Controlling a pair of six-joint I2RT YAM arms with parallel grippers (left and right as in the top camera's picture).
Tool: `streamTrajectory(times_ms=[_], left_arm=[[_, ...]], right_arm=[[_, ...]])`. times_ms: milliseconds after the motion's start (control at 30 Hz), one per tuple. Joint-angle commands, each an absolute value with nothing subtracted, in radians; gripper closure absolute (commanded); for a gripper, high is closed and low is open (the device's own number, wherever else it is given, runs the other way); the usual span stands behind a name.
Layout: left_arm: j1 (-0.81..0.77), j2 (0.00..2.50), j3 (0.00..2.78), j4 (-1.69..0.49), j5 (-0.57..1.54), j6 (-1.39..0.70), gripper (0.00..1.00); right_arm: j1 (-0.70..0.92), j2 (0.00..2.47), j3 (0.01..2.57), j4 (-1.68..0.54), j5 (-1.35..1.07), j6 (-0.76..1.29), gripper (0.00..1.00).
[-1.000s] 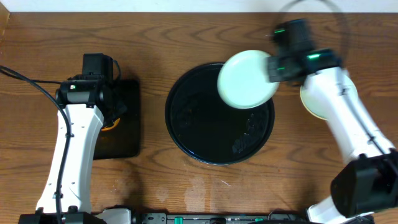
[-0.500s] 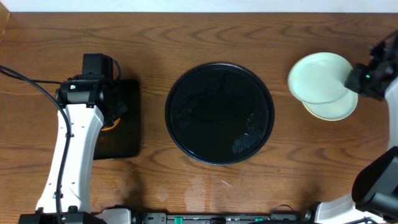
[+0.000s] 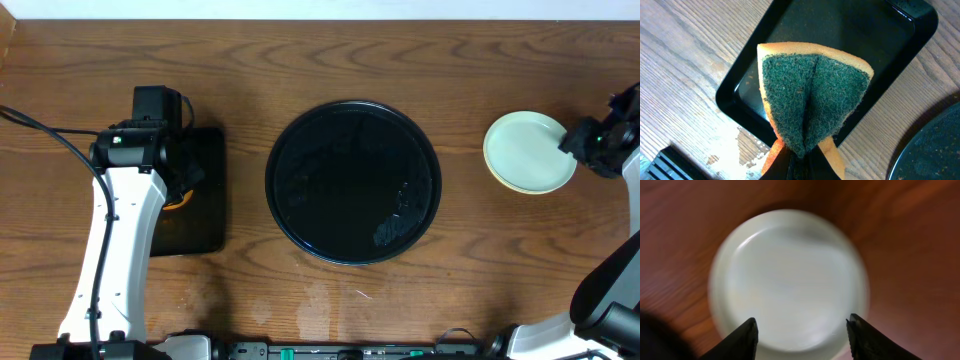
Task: Clean dirty plates on tray and stack at the side
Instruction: 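Set the sponge down in the black rectangular tray with the left gripper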
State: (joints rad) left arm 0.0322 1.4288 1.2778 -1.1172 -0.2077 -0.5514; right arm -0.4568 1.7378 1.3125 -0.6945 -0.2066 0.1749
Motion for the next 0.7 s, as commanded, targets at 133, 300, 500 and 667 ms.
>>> streamTrajectory(times_ms=[133,300,500,667], left_arm=[[0.036,1.425,1.262,-1.075,-0.209,-0.546,0.92],[0.036,1.455,1.219,-0.973,-0.209,-0.546,0.91],[0.036,1.576,1.2,-0.875,-0.209,-0.538,0.91],[0.039,1.686,1.2,-0.821,-0.209,-0.527,0.88]], right_arm=[[-0.34,1.713,1.309,-0.788,-0.58,0.097,0.46],[-0.173,1.713,1.309,-0.818,-0.576,0.092,0.42],[0.021,1.713,1.309,-0.8,-0.562,0.102,0.3],[0.145,1.704,1.309,-0.768,-0.473,0.162,0.19]])
